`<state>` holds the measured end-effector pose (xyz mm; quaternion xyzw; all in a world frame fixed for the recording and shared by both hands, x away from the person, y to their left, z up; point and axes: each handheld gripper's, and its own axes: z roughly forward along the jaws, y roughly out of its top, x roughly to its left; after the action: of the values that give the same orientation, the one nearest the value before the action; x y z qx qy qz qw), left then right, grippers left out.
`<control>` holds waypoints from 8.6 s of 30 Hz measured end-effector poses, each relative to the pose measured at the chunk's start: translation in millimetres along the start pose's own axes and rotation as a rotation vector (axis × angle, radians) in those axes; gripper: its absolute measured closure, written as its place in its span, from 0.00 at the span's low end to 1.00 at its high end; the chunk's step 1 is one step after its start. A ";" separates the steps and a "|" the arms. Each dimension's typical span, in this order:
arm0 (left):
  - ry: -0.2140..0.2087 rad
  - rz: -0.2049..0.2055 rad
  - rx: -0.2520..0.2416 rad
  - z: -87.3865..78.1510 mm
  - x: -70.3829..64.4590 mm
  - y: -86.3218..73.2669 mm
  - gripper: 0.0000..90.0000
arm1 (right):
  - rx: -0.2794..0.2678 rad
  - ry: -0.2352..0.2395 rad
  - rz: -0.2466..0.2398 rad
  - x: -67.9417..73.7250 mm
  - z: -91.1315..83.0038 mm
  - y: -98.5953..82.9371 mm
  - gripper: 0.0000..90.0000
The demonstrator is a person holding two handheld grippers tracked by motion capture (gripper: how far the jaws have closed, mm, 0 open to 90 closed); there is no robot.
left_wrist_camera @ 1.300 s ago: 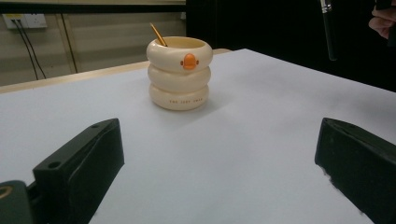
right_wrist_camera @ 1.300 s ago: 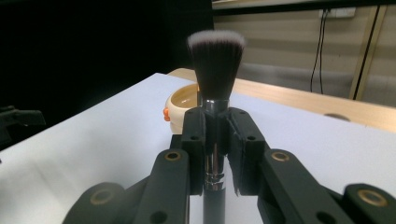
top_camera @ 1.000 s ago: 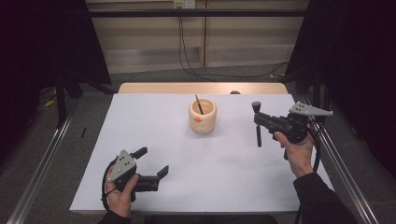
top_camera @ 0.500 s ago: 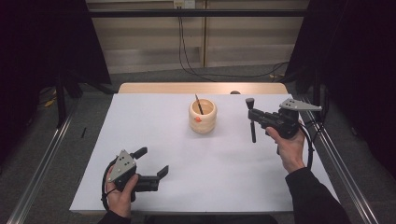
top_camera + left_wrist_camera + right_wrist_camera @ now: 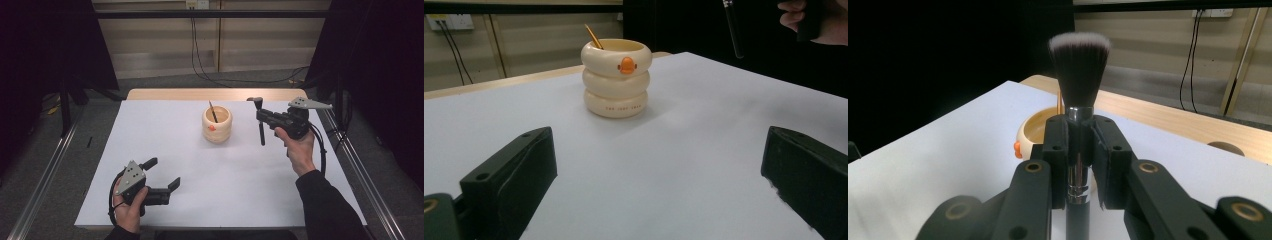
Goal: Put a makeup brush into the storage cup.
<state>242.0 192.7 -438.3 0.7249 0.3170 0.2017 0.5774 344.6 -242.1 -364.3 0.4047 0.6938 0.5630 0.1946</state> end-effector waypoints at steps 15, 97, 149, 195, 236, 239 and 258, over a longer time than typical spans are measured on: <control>0.005 0.004 0.002 -0.4 0.0 0.2 0.01 | -0.031 0.010 -0.021 3.7 20.9 14.3 0.87; 0.006 -0.004 0.000 -4.2 2.1 -0.7 0.01 | -0.004 -0.003 -0.045 23.2 143.3 28.6 0.87; 0.001 0.008 0.006 -2.9 2.5 -0.7 0.01 | 0.059 -0.030 -0.034 15.8 139.4 -3.1 0.06; 0.022 0.001 -0.004 -7.1 1.2 -0.9 0.01 | -0.068 -0.111 -0.081 15.5 50.4 -22.6 0.03; 0.032 -0.011 -0.020 -6.3 -0.5 -0.3 0.01 | -0.107 -0.211 -0.061 4.9 -71.1 -68.3 0.01; 0.027 -0.020 -0.031 -6.6 -0.5 -0.6 0.01 | -0.105 -0.225 -0.061 5.7 -78.5 -72.7 0.01; 0.048 -0.023 -0.040 -9.6 -3.2 -0.6 0.01 | -0.092 -0.284 -0.051 18.6 -122.1 -113.0 0.02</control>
<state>233.2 197.4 -436.2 0.7044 0.3351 0.2185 0.5863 206.2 -308.1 -431.5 0.4532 0.6428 0.5260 0.3236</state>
